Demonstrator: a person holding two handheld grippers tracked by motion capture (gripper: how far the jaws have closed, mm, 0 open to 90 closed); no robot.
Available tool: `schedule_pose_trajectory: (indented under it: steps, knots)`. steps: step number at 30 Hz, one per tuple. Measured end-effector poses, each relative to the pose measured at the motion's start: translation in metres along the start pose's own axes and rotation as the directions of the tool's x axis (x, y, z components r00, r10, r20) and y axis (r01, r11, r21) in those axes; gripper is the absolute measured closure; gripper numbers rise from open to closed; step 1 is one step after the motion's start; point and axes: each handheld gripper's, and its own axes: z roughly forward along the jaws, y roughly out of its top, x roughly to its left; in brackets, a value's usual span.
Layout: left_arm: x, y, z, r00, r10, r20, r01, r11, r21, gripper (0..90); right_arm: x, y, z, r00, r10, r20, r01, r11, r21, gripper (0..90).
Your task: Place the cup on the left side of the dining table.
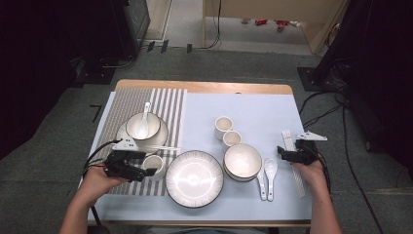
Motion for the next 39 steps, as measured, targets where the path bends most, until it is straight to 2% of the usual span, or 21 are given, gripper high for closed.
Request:
schedule_pose_trajectory:
  steps: [21,39]
  knots:
    - [0.008,-0.006,-0.02,0.9998,-0.019,-0.003,0.019,0.9987,-0.046,24.7,0.0,0.0,0.0,1.0,-0.001,0.001,0.001,1.0,-0.001,14.1]
    - [0.015,-0.016,-0.028,0.9998,-0.013,-0.014,0.012,0.9989,-0.046,24.9,0.0,0.0,0.0,1.0,0.0,0.002,0.0,1.0,0.0,14.0]
